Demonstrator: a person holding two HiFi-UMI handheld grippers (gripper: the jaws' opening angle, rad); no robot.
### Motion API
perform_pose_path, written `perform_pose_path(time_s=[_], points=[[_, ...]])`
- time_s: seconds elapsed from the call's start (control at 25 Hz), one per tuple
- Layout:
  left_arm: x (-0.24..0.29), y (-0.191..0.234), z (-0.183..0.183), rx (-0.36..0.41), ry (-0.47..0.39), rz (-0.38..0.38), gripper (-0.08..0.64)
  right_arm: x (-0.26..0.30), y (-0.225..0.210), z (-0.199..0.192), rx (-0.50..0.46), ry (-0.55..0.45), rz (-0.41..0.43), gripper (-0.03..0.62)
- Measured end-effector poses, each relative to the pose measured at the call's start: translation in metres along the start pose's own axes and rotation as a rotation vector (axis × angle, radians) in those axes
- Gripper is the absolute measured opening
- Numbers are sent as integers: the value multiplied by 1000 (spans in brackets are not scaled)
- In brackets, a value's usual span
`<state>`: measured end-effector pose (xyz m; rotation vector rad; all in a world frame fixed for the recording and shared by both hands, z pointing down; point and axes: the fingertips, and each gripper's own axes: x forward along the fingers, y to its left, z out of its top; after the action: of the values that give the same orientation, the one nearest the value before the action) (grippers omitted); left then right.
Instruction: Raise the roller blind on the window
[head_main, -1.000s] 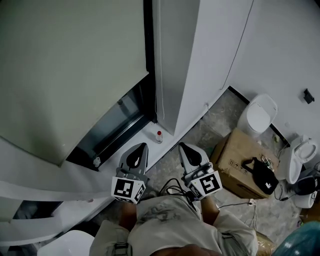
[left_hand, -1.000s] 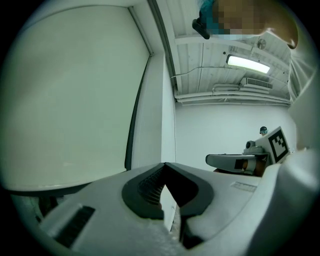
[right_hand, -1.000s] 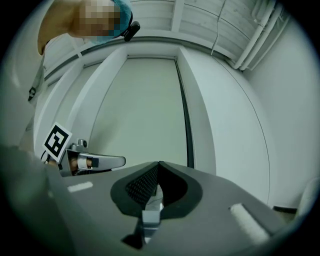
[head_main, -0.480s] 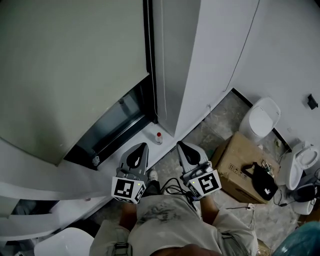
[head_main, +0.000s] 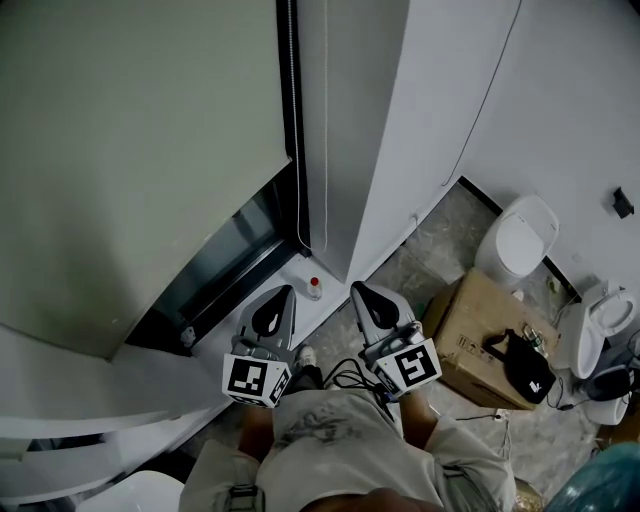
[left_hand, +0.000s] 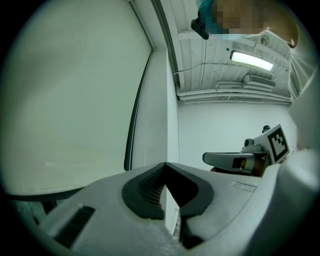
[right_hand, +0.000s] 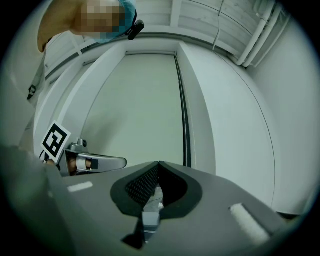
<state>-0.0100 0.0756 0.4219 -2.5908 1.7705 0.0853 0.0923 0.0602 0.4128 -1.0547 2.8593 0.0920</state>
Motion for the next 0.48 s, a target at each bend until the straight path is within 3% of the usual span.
perform_pose_path(time_s=[0.48], points=[[55,48,-8,-18,13,-34,5,65,-32,-10,13,7,-27,11]])
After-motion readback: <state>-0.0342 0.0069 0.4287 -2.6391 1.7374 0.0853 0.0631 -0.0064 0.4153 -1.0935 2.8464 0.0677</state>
